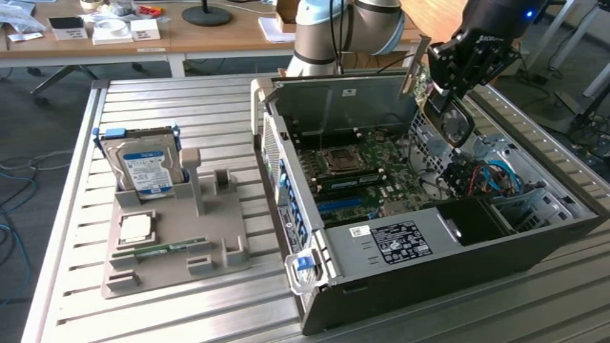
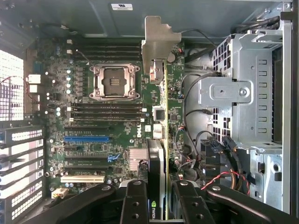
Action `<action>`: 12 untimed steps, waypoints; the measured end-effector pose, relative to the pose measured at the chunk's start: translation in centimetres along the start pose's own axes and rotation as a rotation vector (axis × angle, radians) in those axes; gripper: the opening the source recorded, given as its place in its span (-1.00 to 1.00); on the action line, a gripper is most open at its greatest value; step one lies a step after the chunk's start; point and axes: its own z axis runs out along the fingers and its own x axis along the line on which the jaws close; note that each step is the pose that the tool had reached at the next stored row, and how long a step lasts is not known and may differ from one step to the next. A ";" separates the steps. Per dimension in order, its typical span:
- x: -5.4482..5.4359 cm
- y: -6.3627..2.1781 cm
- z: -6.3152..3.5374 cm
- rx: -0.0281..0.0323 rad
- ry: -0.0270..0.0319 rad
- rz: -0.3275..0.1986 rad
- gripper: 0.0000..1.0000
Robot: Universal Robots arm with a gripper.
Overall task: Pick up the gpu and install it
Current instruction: 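Pick up the gpu and move the gpu toward the slot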
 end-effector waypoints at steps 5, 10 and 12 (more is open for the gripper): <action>-0.1 0.00 0.02 -0.0001 0.0000 0.000 -0.47; -0.4 0.00 0.08 -0.0001 0.0000 0.000 -0.47; -0.6 0.00 0.13 -0.0002 0.0000 0.000 -0.47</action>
